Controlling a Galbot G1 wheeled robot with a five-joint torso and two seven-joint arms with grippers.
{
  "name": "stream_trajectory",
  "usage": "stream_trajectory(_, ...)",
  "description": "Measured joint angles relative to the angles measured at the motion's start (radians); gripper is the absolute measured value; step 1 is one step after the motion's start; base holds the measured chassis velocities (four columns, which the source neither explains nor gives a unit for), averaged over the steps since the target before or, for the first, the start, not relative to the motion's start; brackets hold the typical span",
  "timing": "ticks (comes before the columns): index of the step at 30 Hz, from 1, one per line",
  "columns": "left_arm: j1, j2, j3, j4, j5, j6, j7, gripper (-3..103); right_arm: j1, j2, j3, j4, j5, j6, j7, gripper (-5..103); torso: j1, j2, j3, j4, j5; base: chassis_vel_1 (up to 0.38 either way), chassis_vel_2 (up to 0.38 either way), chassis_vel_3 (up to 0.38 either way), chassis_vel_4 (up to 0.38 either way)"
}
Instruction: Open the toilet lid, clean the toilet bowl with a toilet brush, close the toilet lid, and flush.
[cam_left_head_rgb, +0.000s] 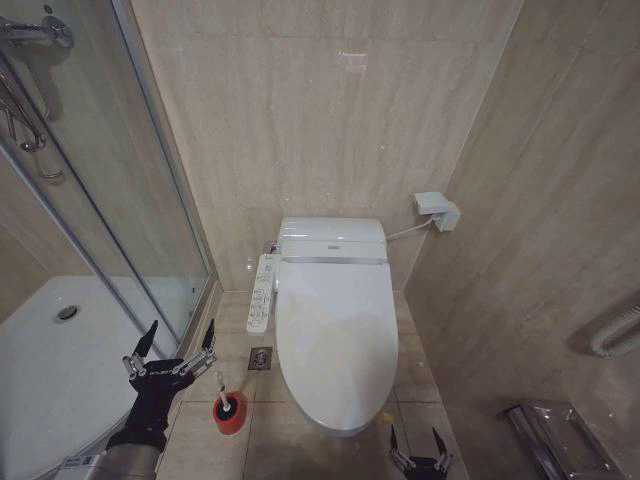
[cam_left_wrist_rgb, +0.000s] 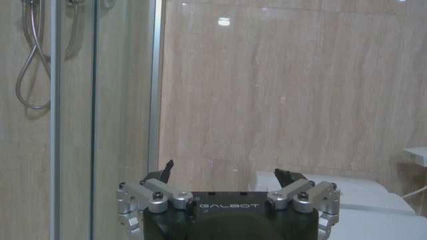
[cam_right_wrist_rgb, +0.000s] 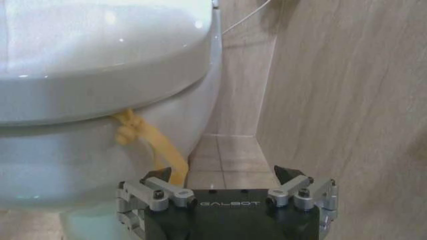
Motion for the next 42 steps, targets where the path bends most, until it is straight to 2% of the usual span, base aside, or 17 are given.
stream_trajectory(5,0.0,0.0,0.0,0.0,0.0,0.0,0.0,100,-0.016,0.008,-0.014,-0.006,0.001,0.003,-0.003,100,0.0,0.0,0.0,-0.0003,-0.0001,0.0,0.0,0.0,0.0)
stream_trajectory(20,0.0,0.0,0.0,0.0,0.0,0.0,0.0,100,0.073,0.021,-0.02,-0.061,-0.048,-0.002,0.036,100,0.0,0.0,0.0,0.0,-0.0001,0.0,0.0,0.0,0.0)
stream_trajectory(42,0.0,0.0,0.0,0.0,0.0,0.0,0.0,100,0.085,0.009,-0.011,-0.068,-0.042,0.005,0.044,100,0.0,0.0,0.0,0.0,-0.0001,0.0,0.0,0.0,0.0)
